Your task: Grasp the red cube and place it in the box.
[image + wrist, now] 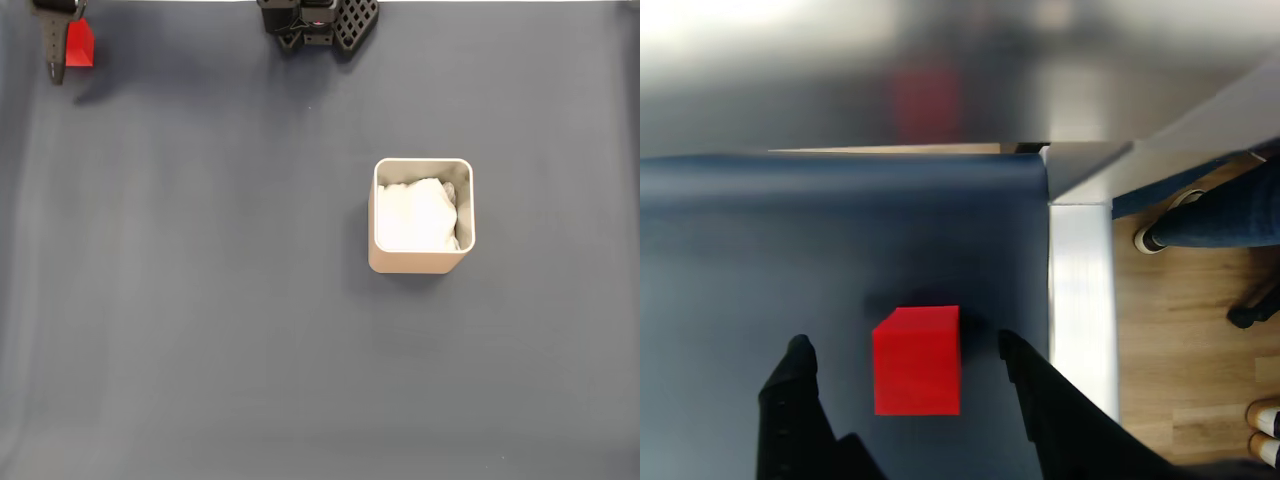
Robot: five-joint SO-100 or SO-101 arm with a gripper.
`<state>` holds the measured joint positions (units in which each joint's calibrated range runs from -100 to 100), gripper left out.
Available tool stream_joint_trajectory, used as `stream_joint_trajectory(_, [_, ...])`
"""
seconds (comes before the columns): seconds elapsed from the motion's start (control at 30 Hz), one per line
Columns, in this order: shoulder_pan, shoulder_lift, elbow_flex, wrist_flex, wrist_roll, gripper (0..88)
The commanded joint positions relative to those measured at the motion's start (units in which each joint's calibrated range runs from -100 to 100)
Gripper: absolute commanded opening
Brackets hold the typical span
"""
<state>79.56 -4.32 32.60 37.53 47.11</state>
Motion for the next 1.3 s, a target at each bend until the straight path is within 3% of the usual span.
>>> stream_joint_trajectory(0.0, [0.5,-3.1,0.3,-1.0,0.5,43.4])
stream_joint_trajectory(0.73, [1.3,-5.8,3.7,-2.3,1.9,38.4])
stream_joint_trajectory(1.27, [-0.4,-6.8,2.2,2.8,5.3,2.1])
